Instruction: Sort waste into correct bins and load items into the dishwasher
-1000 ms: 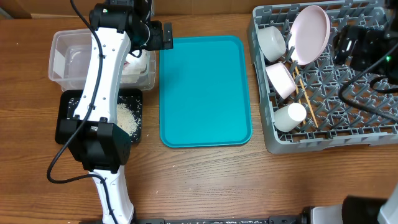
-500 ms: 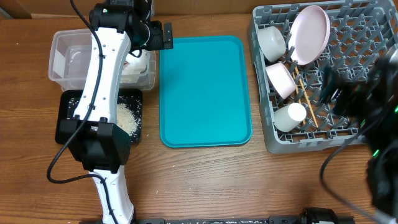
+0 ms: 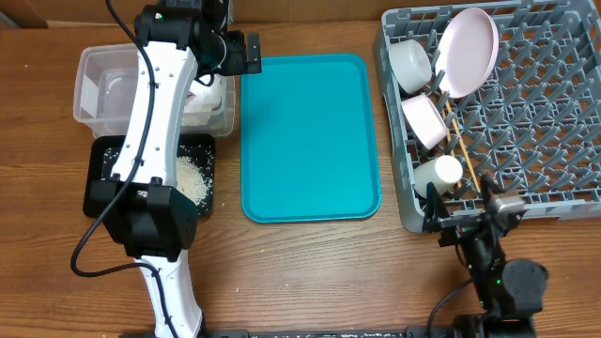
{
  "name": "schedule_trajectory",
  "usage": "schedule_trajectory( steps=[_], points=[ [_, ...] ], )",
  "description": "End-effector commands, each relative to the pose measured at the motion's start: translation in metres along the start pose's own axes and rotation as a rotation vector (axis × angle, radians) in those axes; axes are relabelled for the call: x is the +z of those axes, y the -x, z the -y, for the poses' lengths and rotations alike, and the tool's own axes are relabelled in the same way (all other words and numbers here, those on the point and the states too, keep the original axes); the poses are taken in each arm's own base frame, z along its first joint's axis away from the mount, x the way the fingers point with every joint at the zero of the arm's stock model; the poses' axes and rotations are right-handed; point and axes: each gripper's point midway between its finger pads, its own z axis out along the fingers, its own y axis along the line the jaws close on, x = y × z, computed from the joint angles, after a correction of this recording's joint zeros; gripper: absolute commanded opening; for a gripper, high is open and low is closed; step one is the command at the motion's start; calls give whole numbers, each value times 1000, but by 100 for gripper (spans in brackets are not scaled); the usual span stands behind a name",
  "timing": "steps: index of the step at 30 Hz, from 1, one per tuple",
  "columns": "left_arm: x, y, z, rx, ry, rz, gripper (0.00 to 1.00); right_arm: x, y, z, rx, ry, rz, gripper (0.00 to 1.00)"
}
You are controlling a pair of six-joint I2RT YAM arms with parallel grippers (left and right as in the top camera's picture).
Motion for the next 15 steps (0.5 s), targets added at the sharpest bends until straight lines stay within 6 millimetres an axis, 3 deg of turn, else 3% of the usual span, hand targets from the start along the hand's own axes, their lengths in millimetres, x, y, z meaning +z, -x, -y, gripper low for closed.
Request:
schedule_trajectory(
  steps=[1,9,15],
  points=[
    [-10,6,5,1,-9,30,100,-2,-8,-1,20,7,44,100],
    [-10,6,5,1,-9,30,100,-6,-37,7,28,-31,-9,100],
    [-10,6,5,1,-9,29,100,-7,-35,7,27,-31,0,100]
  ],
)
